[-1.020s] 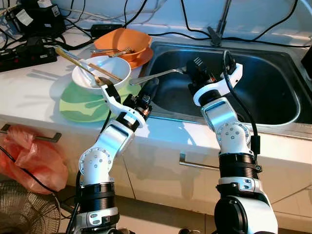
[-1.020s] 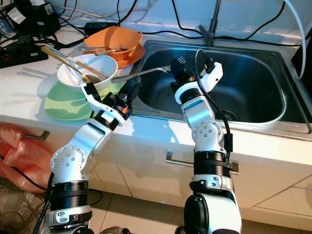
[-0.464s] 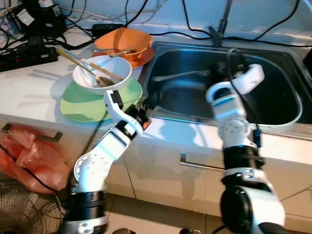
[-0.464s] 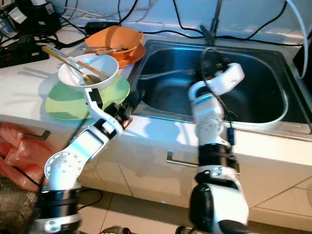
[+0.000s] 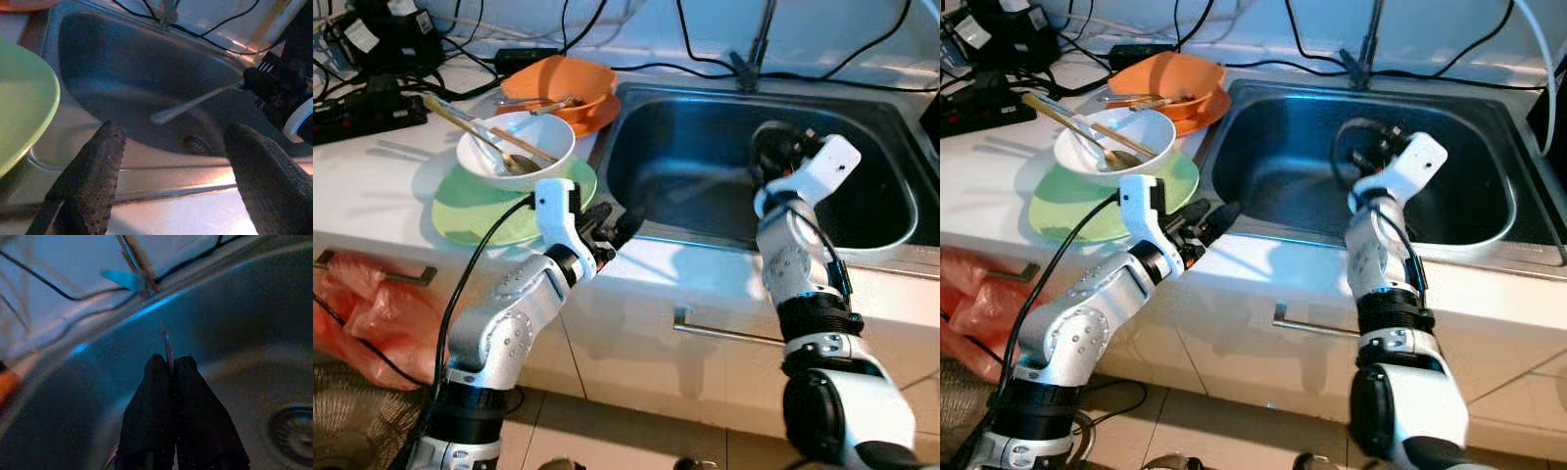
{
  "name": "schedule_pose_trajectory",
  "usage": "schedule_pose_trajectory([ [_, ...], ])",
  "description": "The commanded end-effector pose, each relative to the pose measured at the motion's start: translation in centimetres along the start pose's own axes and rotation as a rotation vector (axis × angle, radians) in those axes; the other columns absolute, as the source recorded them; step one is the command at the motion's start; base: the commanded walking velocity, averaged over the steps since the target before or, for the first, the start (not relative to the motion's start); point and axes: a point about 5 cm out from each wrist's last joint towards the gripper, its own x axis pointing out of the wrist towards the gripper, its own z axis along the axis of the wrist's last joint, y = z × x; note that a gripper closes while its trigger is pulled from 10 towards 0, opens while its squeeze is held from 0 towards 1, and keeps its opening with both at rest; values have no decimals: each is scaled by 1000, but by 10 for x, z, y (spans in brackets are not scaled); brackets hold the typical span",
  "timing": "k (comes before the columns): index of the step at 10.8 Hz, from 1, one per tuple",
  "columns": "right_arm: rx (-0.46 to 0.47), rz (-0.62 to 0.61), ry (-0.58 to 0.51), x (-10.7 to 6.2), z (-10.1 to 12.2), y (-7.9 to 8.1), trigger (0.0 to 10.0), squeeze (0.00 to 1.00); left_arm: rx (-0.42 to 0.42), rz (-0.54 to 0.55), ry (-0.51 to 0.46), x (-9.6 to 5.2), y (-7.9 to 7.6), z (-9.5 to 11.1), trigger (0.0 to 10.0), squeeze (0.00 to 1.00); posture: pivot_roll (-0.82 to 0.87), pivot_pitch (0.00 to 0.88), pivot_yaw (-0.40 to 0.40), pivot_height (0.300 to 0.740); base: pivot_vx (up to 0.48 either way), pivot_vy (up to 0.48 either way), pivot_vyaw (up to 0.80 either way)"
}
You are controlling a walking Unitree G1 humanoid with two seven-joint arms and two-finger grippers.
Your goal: Kitchen organization
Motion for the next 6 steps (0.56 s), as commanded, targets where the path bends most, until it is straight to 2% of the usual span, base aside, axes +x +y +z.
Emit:
schedule_pose_trajectory([
  [1, -62, -13, -4, 2, -1, -1, 0, 0, 66, -24, -22, 1, -5, 6, 10000, 1000, 124, 100, 61, 740, 0, 0, 0],
  [2, -103, -35, 12, 4, -4, -6, 2078, 0, 92, -21, -20, 1, -4, 6, 10000, 1000, 129, 98, 62, 740, 0, 0, 0],
  [3, -128, -35, 32, 6, -6, -9, 10000, 0, 118, -16, -20, 1, -3, 5, 10000, 965, 138, 96, 62, 740, 0, 0, 0],
  [4, -140, -36, 47, 8, -7, -11, 10000, 0, 129, -14, -17, 1, -2, 5, 10000, 733, 140, 97, 64, 740, 0, 0, 0],
  [5, -163, -41, 65, 10, -7, -15, 10000, 0, 144, -18, -19, 0, -2, 5, 10000, 671, 142, 96, 64, 740, 0, 0, 0],
  [6, -167, -18, 80, 11, -6, -15, 10000, 0, 152, -19, -21, 0, -2, 6, 10000, 420, 147, 94, 65, 740, 0, 0, 0],
])
